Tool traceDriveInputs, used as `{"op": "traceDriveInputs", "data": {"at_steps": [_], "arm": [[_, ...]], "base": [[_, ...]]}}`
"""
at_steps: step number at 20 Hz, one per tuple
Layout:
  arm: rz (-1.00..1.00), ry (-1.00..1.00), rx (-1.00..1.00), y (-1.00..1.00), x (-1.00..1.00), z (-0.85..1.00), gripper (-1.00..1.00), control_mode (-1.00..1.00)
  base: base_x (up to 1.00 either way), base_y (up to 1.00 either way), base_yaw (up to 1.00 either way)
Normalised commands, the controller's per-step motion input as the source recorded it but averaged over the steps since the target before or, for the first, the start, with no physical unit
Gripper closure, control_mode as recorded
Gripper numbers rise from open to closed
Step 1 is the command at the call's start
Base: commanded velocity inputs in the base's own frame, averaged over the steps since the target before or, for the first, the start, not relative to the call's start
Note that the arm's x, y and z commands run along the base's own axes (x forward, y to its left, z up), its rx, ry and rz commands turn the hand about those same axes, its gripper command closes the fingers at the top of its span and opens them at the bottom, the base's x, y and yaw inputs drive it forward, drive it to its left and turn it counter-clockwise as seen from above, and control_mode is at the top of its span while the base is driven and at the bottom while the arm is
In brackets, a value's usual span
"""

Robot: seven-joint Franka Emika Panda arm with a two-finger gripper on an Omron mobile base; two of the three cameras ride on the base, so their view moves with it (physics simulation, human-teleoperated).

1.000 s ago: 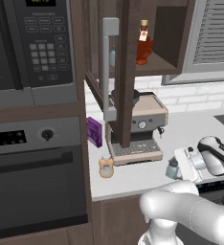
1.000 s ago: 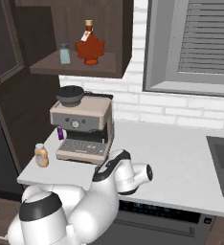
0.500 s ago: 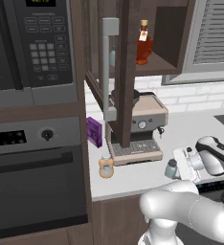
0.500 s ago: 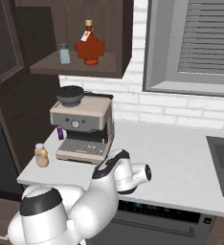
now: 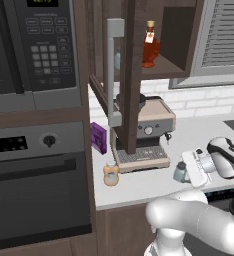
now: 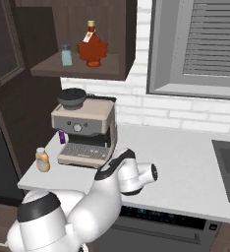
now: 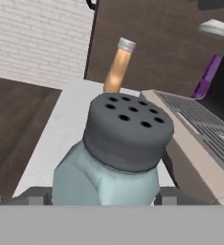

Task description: Put the shaker and condiment bottle from the counter next to their counterparts in the cabinet.

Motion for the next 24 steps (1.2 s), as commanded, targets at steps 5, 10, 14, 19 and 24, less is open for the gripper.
{"op": "traceDriveInputs", "data": {"at_steps": [5,10,14,19,24], "arm": [[-0.03,0.00,0.00,0.15,0.00,0.54,1.00,-1.00],[-0.05,0.00,0.00,0.22,0.00,0.60,1.00,-1.00],[-0.06,0.00,0.00,0.24,0.00,0.55,1.00,-1.00],[-0.07,0.00,0.00,0.26,0.00,0.46,1.00,-1.00],[-0.11,0.00,0.00,0.19,-0.04,0.48,1.00,-1.00]], "base": [[0.00,0.00,0.00],[0.00,0.00,0.00],[0.00,0.00,0.00],[0.00,0.00,0.00],[0.00,0.00,0.00]]}}
